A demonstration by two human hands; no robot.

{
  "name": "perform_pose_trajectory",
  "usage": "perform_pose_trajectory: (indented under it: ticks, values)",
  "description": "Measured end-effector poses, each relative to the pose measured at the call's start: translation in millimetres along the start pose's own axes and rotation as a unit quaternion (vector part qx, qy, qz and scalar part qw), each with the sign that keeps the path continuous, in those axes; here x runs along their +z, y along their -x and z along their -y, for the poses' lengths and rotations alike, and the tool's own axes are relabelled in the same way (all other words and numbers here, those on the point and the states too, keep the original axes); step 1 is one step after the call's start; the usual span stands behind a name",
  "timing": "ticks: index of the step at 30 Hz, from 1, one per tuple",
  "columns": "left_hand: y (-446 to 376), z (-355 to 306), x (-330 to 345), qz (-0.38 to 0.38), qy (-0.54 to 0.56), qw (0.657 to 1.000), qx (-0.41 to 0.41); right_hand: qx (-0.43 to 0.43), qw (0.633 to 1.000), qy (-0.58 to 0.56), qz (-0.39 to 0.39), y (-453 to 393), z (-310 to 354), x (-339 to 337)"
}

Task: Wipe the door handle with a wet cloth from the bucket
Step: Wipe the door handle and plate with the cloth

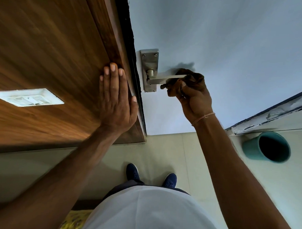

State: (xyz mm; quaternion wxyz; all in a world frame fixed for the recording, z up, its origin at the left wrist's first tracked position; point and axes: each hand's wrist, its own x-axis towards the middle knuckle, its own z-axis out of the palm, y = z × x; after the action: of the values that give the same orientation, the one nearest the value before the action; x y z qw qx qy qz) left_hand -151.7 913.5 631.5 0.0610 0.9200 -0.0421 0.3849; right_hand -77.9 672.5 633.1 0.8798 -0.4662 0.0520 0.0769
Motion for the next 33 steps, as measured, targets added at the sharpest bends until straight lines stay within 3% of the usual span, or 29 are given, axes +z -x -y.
perform_pose_trajectory:
  ticks: [5, 9, 11, 15, 24, 28, 30, 33]
  values:
    - [-0.3, -5.5, 0.3, -0.001, -0.005, 1.000, -0.013, -0.080, 0.987, 0.141, -0.022, 4.2, 16.7, 3.9]
    - [-1.5, -6.3, 1.9, -0.006, -0.007, 1.000, -0.012, -0.148, 0.936, 0.314, -0.054, 1.1, 29.0, 3.9]
    - [-1.9, -7.1, 3.1, -0.009, -0.007, 1.000, -0.014, -0.184, 0.889, 0.416, -0.044, 0.2, 33.6, 5.7]
    - [-1.9, -8.7, 5.8, -0.012, -0.005, 1.000, -0.018, -0.235, 0.756, 0.610, -0.032, -0.7, 34.7, 9.0]
    - [-1.4, -8.7, 13.1, -0.021, -0.015, 0.999, -0.024, -0.432, 0.597, 0.676, 0.004, -1.8, 20.2, 17.1]
    - [-1.8, -9.0, 14.8, -0.026, -0.011, 0.999, -0.025, -0.461, 0.579, 0.666, 0.087, -2.0, 6.9, 40.8]
    - [-0.6, -7.6, 14.4, -0.028, -0.010, 0.999, -0.019, -0.424, 0.589, 0.675, 0.132, 4.3, 5.8, 51.6]
    - [0.8, -3.7, 13.6, -0.024, -0.013, 1.000, -0.012, -0.383, 0.617, 0.677, 0.121, 11.0, 15.7, 48.6]
